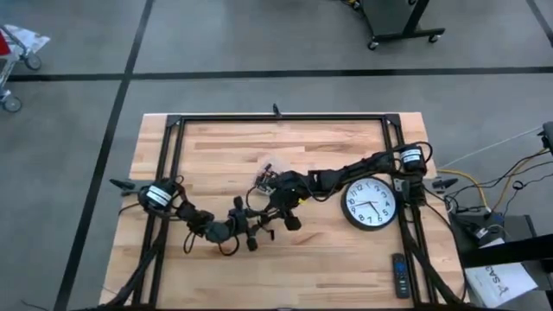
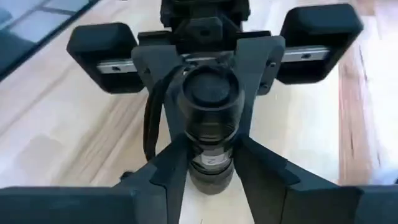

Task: Insert battery
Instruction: Close the black flashlight cover

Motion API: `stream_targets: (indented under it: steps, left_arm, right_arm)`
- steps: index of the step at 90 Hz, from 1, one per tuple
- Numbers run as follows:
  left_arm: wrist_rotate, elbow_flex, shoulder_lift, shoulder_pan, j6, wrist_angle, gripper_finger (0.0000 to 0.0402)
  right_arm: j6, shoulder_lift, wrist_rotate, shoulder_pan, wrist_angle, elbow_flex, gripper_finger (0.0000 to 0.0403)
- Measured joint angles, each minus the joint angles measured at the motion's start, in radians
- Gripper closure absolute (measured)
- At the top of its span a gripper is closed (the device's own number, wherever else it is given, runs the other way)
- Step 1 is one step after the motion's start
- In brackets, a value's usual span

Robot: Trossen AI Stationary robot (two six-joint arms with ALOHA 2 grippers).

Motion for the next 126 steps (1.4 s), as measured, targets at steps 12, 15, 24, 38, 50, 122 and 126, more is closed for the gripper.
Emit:
stream_targets:
  steps: [12, 15, 24, 38, 50, 122, 126]
  left_arm:
    - [-0.004, 0.001, 0.0, 0.0, 0.003, -0.001, 0.0301]
    - [-0.005, 0.0, 0.0, 0.0, 0.004, -0.001, 0.0301]
    - [-0.003, 0.0, 0.0, -0.001, 0.004, 0.0, 0.03]
    - [0.001, 0.0, 0.0, 0.0, 0.004, -0.001, 0.0301]
    - [0.003, 0.001, 0.0, 0.0, 0.004, -0.001, 0.03]
    - [0.003, 0.002, 0.0, 0.0, 0.004, -0.002, 0.03]
    - [0.002, 0.002, 0.0, 0.0, 0.004, -0.002, 0.0301]
  right_arm:
    - [0.021, 0.0, 0.01, 0.012, 0.018, -0.015, 0.0329]
    - [0.024, 0.0, 0.012, 0.015, 0.018, -0.015, 0.0334]
    - [0.035, -0.006, 0.022, 0.023, 0.013, -0.014, 0.034]
    - [0.045, -0.024, 0.02, 0.024, 0.001, -0.006, 0.0309]
    - [0.049, -0.043, 0.012, 0.028, 0.033, 0.018, 0.0267]
    - [0.043, -0.005, 0.01, 0.036, 0.088, 0.03, 0.0259]
    - [0.043, -0.005, 0.012, 0.036, 0.088, 0.03, 0.0266]
